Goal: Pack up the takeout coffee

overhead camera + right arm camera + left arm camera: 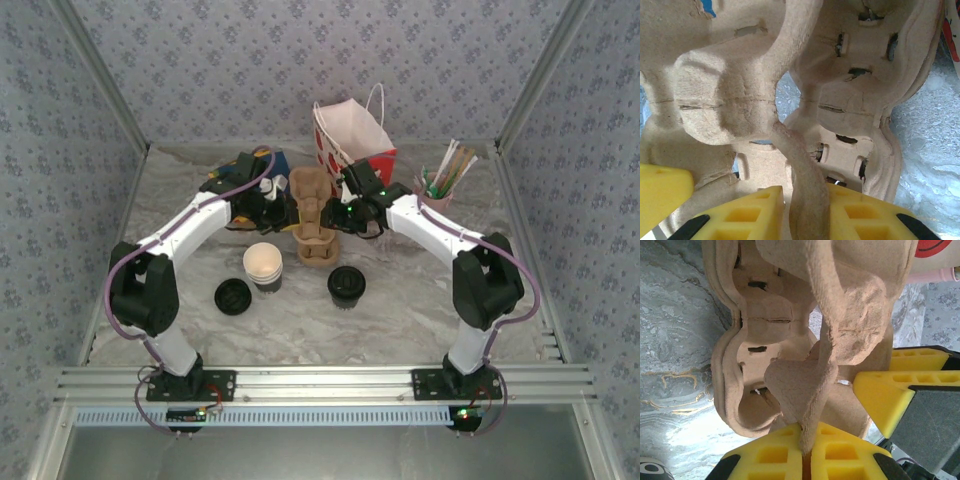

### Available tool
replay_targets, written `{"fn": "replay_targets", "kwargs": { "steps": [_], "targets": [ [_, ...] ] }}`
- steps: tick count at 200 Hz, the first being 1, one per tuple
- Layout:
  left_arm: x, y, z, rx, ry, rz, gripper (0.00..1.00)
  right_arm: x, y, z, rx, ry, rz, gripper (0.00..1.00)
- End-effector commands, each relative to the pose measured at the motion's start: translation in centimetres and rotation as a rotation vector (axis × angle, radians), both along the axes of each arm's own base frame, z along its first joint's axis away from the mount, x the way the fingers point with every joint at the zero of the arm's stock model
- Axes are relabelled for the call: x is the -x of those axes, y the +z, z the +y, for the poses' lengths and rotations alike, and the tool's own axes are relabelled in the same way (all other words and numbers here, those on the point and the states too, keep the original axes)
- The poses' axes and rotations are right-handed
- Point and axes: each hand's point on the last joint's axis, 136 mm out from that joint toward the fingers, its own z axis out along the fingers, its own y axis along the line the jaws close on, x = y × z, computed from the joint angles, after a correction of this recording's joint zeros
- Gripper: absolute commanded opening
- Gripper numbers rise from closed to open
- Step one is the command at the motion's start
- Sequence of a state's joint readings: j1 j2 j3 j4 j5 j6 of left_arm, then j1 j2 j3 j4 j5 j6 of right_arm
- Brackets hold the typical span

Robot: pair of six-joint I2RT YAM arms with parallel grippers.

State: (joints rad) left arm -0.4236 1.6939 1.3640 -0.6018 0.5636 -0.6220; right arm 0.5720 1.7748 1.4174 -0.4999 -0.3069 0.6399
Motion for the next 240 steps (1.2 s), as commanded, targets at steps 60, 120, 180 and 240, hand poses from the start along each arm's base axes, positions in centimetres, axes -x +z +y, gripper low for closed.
{"fn": "replay_targets", "kwargs": {
  "steps": [60, 120, 180, 240],
  "targets": [
    [1.1, 1.8, -0.4, 0.042, -0.020, -0.027, 0.09, 1.1, -1.0, 0.7, 0.006, 0.032, 0.022, 0.20],
    [1.2, 1.8, 0.6, 0.012, -0.006, -0.032, 0.39, 1.8, 0.6, 0.6, 0.006, 0.034, -0.005, 0.06],
    [0.7, 5.2, 4.0, -0.004, 0.080, -0.087, 0.73, 3.1, 4.5, 0.1, -0.010, 0.035, -0.065, 0.06],
    [-0.7, 10.4, 6.0, -0.038, 0.185, -0.165, 0.71, 4.8, 10.8, -2.2, -0.007, 0.059, -0.187, 0.08]
  ]
}}
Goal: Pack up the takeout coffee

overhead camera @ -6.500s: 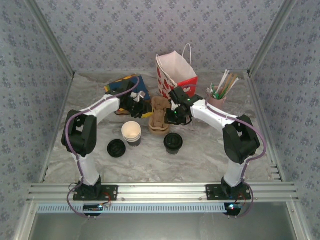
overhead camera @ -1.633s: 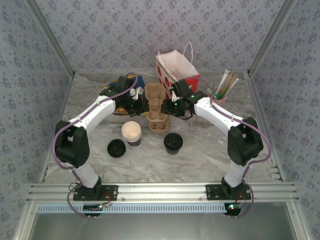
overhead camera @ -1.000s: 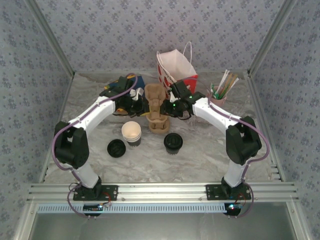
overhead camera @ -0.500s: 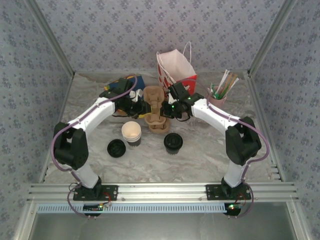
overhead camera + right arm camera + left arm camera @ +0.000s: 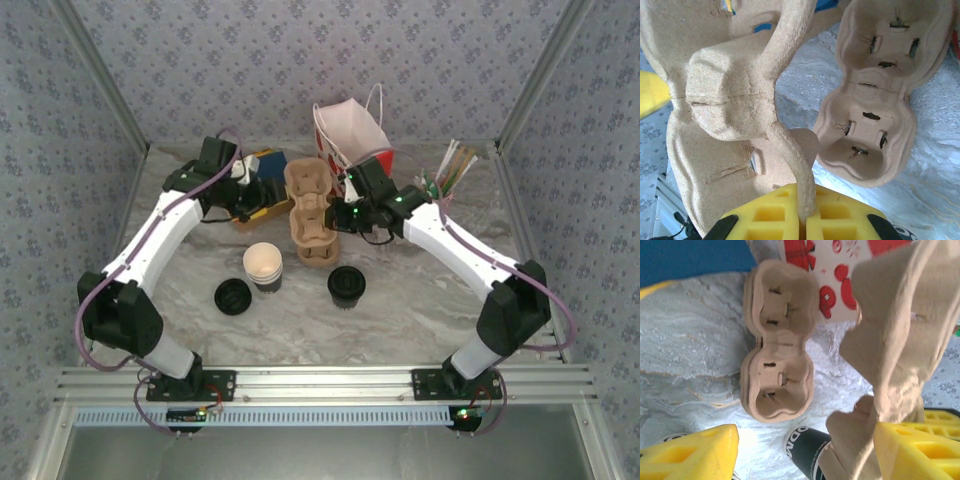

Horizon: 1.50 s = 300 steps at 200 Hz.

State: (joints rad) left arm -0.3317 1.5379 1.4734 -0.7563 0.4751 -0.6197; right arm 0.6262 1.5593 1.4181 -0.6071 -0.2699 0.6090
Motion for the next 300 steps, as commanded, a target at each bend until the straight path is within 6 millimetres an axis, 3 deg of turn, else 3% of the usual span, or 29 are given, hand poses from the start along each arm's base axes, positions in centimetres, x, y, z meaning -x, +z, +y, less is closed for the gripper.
{"fn": "replay_targets", "kwargs": {
  "steps": [1, 29, 59, 108, 164, 222, 281, 300],
  "targets": [
    [0.0, 2.8, 0.8, -0.011, 0.047, -0.036, 0.71, 0.8, 3.4, -1.7, 0.018, 0.003, -0.066, 0.08],
    [-1.2, 4.9, 0.7, -0.010, 0.088, -0.080, 0.68, 1.2, 5.5, -4.1, 0.016, -0.038, -0.104, 0.09],
    [-2.7, 6.2, -1.3, -0.036, 0.081, -0.099, 0.65, 2.2, 7.9, -7.0, -0.006, -0.093, -0.149, 0.09],
    [-5.3, 7.6, -6.2, -0.101, 0.083, -0.143, 0.63, 4.1, 8.5, -12.4, 0.016, -0.186, -0.164, 0.10],
    [-8.1, 7.9, -11.8, -0.109, 0.055, -0.195, 0.65, 5.3, 9.0, -16.6, 0.021, -0.269, -0.185, 0.12],
    [-11.1, 4.4, -13.2, -0.111, 0.091, -0.145, 0.55, 5.8, 10.3, -18.1, -0.002, -0.309, -0.217, 0.12],
    [-12.0, 4.2, -14.4, -0.074, 0.071, -0.163, 0.58, 5.6, 10.5, -18.3, -0.009, -0.324, -0.227, 0.13],
    [-12.0, 3.6, -14.9, -0.069, 0.058, -0.151, 0.53, 5.5, 10.3, -18.2, -0.010, -0.324, -0.223, 0.13]
  ]
}}
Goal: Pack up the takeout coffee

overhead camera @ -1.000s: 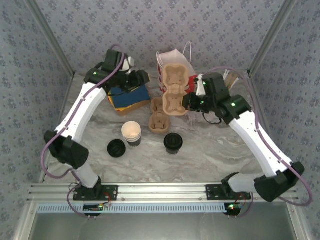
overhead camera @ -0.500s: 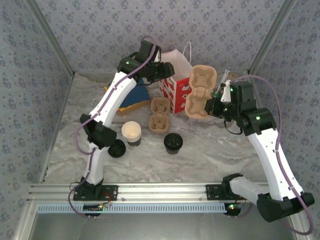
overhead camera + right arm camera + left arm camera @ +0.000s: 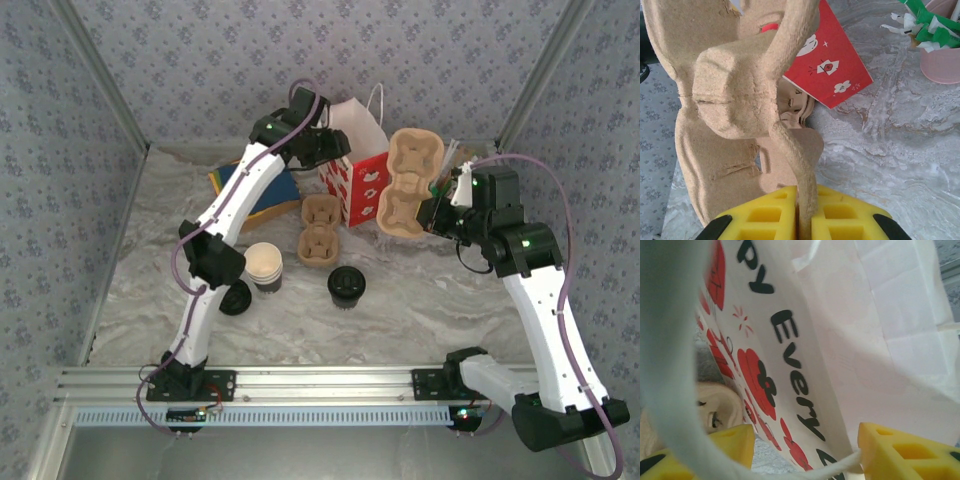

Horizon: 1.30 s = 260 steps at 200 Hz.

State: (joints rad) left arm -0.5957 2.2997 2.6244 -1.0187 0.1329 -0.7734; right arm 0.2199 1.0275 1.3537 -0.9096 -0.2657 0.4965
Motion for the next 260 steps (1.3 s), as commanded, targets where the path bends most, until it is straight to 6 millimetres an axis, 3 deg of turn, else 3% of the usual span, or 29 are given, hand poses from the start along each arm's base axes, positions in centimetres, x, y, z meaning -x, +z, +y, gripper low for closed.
{"fn": "replay_targets", "kwargs": {
  "steps": [1, 29, 43, 56, 121, 176, 233, 260],
  "targets": [
    [-0.2, 0.5, -0.8, 0.033, -0.020, -0.010, 0.53, 0.2, 0.2, 0.0, -0.002, 0.009, -0.011, 0.13],
    [0.9, 0.7, -1.4, 0.024, -0.054, -0.003, 0.42, 0.2, 0.0, 0.0, -0.002, 0.007, -0.007, 0.13],
    [1.9, 1.4, -1.8, 0.013, -0.077, -0.016, 0.27, 0.1, -0.1, 0.0, -0.003, 0.007, -0.005, 0.13],
    [2.8, 1.9, -2.2, 0.002, -0.103, -0.026, 0.19, 0.0, 0.1, 0.0, -0.005, 0.007, -0.010, 0.13],
    [6.0, 2.3, -4.1, 0.000, -0.181, -0.003, 0.17, -1.1, 2.5, 0.1, 0.003, 0.017, -0.063, 0.13],
    [8.6, 2.2, -4.9, -0.015, -0.199, 0.029, 0.16, -3.2, 4.6, 0.6, 0.006, 0.021, -0.102, 0.13],
    [10.3, 3.7, -4.9, 0.055, -0.135, 0.052, 0.17, -5.1, 4.5, 1.4, -0.005, 0.034, -0.074, 0.13],
    [10.9, 3.4, -5.2, 0.063, -0.140, 0.066, 0.17, -5.6, 3.6, 1.4, 0.015, 0.032, -0.040, 0.14]
  ]
}}
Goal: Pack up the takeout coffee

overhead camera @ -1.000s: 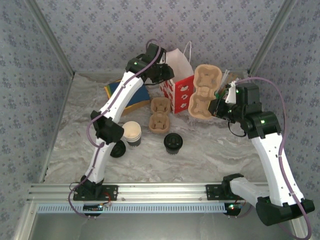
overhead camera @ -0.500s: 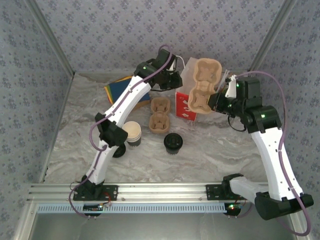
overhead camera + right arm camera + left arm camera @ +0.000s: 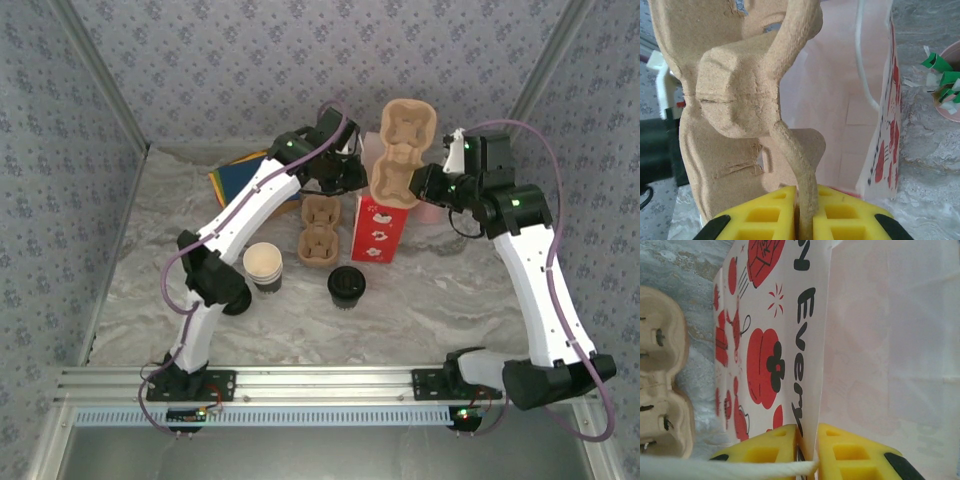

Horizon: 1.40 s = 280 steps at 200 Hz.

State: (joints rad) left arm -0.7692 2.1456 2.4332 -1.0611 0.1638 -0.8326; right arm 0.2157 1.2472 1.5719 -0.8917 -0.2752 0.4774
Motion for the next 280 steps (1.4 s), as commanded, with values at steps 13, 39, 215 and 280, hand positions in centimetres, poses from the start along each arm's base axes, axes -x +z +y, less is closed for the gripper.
{"fn": "replay_targets", "kwargs": {
  "steps": [13, 39, 215, 280],
  "targets": [
    [0.9, 2.5, -0.2, 0.069, 0.019, -0.024, 0.17, -0.6, 0.0, 0.0, 0.041, 0.020, 0.013, 0.14],
    [0.9, 1.9, -0.3, 0.071, 0.035, -0.011, 0.18, -1.1, -1.6, -0.5, 0.095, 0.004, 0.075, 0.14],
    [1.7, 1.4, -1.6, 0.155, 0.030, 0.025, 0.21, -4.6, -3.3, -2.0, 0.370, -0.119, 0.112, 0.14],
    [1.1, 3.7, -0.4, 0.163, 0.046, -0.035, 0.42, -4.9, -4.4, -1.4, 0.416, -0.099, 0.130, 0.14]
  ]
}}
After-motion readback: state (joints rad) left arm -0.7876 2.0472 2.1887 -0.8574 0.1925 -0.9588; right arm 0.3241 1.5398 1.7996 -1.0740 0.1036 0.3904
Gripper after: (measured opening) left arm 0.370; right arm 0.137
